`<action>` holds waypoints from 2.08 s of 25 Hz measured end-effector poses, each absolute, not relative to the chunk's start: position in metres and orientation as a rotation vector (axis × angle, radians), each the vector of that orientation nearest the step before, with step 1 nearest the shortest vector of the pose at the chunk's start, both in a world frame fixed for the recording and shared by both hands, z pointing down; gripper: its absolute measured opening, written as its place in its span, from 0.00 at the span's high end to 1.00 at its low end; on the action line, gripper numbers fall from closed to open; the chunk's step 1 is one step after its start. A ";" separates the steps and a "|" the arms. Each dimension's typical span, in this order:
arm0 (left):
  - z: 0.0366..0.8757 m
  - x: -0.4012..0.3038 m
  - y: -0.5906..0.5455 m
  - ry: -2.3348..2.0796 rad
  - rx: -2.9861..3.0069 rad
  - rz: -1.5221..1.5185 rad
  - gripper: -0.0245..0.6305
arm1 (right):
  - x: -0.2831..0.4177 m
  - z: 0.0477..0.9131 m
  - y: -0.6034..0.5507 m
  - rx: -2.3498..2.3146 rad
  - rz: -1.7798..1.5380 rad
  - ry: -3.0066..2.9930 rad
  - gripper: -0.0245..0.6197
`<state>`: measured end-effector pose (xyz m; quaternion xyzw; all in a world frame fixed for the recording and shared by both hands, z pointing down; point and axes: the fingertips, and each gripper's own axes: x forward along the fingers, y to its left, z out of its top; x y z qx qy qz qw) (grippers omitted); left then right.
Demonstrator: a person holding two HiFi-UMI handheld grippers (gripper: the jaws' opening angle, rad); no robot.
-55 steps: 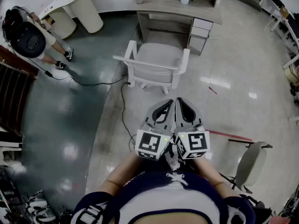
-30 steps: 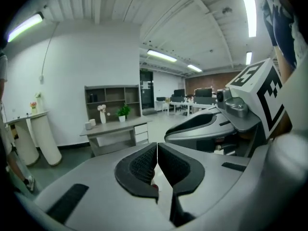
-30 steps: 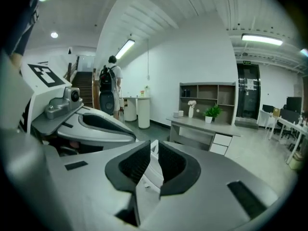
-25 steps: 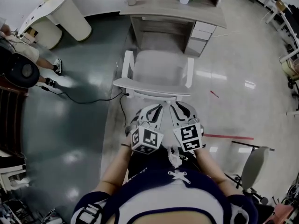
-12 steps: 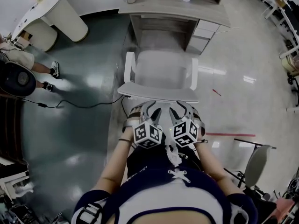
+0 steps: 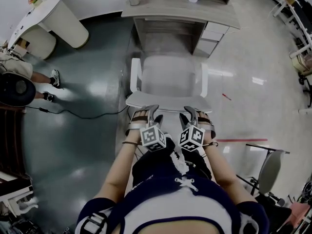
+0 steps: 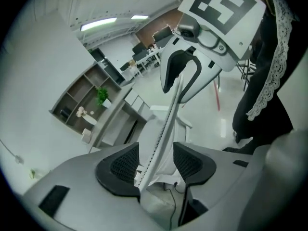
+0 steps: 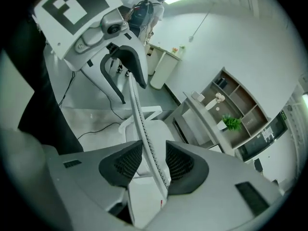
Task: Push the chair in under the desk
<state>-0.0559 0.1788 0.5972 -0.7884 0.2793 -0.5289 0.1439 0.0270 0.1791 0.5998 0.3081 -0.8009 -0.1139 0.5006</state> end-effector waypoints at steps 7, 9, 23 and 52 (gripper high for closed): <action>0.626 -0.070 0.164 0.774 -2.254 -1.580 0.63 | 0.022 0.617 0.175 0.750 -0.226 -1.937 0.77; 0.628 -0.073 0.160 0.817 -2.299 -1.571 0.63 | 0.021 0.617 0.174 0.761 -0.209 -1.954 0.77; 0.631 -0.073 0.146 0.919 -2.494 -1.406 0.62 | 0.022 0.619 0.163 0.715 -0.063 -2.109 0.76; 0.627 -0.078 0.068 0.889 -2.563 -1.394 0.62 | 0.016 0.617 0.084 0.697 0.017 -2.128 0.76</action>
